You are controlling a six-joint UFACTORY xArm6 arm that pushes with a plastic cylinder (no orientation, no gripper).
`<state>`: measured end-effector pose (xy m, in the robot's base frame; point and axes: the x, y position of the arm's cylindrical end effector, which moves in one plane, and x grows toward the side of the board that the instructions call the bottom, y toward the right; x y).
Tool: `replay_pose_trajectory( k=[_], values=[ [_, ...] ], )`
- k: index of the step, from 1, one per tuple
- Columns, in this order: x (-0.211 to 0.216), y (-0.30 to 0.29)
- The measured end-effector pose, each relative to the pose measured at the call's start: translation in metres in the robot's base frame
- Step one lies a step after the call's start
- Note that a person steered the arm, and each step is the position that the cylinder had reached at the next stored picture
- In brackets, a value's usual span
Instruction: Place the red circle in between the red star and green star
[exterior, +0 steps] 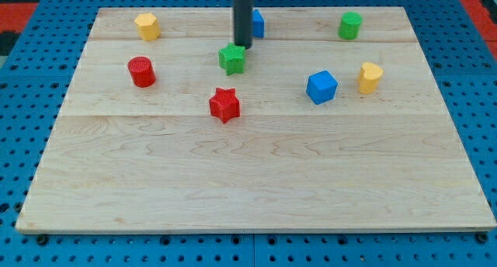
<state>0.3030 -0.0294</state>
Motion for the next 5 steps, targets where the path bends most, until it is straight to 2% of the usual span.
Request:
replay_pose_trajectory(
  k=[1, 2, 3, 4, 5],
  values=[
    [0.029, -0.015],
    [0.036, -0.007],
    [0.034, -0.055],
    [0.012, -0.054],
    [0.013, -0.120]
  ],
)
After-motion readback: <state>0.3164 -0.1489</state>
